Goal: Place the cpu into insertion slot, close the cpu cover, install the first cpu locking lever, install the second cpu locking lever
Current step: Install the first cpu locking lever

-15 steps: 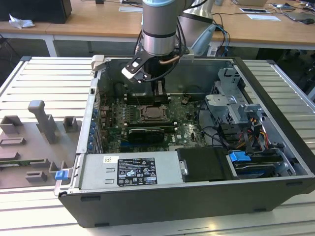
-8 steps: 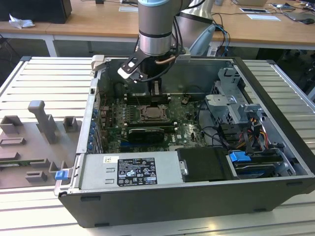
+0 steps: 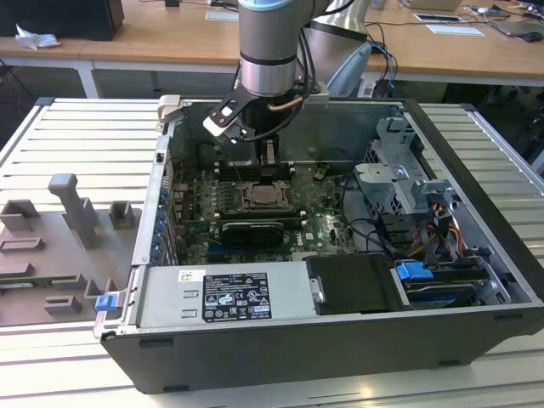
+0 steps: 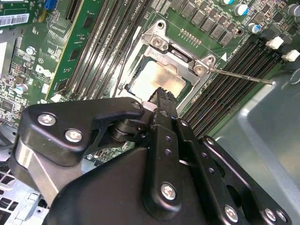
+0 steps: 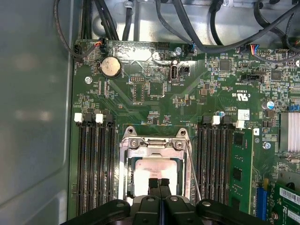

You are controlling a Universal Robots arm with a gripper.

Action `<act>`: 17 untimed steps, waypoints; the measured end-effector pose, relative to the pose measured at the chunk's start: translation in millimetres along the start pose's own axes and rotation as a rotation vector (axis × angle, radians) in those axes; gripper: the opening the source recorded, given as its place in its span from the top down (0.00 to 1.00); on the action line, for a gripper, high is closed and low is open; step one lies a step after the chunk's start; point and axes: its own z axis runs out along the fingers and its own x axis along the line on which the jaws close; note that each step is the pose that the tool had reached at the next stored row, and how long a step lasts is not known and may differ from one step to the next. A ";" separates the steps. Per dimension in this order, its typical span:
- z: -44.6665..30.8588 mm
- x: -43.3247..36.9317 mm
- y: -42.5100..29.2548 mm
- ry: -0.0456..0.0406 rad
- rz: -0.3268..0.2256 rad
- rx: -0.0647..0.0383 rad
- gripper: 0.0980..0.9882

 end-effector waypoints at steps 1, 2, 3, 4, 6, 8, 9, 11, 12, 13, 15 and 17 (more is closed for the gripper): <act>0.0 0.0 0.0 0.0000 0.000 0.000 0.99; -0.1 0.0 0.0 -0.0001 0.000 0.000 0.99; -0.1 0.0 0.0 -0.0001 0.000 0.000 0.99; -0.1 0.0 0.0 0.0000 0.000 0.000 0.99; -0.1 0.0 0.0 -0.0001 0.000 0.000 0.99; -0.4 0.0 0.0 -0.0005 0.000 0.000 0.99; -1.0 0.0 0.0 -0.0013 0.000 0.000 0.99; -3.4 0.0 0.1 -0.0035 0.000 0.000 0.99; -4.4 0.0 0.2 -0.0039 0.000 0.000 0.99; -5.6 -0.1 0.2 -0.0041 0.000 0.000 0.99; -7.8 -0.1 0.3 -0.0050 0.000 0.000 0.99; -9.8 -0.2 0.4 -0.0053 0.000 0.000 0.99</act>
